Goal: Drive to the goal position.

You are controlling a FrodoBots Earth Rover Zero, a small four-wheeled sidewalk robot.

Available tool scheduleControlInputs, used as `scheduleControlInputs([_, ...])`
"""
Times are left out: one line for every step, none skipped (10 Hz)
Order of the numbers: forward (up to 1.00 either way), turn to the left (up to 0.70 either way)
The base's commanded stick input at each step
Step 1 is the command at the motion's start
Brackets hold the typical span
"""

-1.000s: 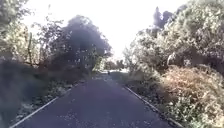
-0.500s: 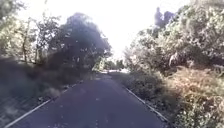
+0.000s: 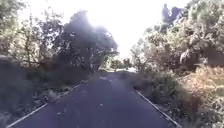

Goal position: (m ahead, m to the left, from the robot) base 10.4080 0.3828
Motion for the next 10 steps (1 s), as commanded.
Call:
scheduleControlInputs([0.50,0.00])
scheduleControlInputs([0.50,0.00])
scheduleControlInputs([0.50,0.00])
scheduleControlInputs([0.50,0.00])
scheduleControlInputs([0.50,0.00])
scheduleControlInputs([0.50,0.00])
scheduleControlInputs([0.50,0.00])
scheduleControlInputs([0.50,0.00])
scheduleControlInputs([0.50,0.00])
scheduleControlInputs([0.50,0.00])
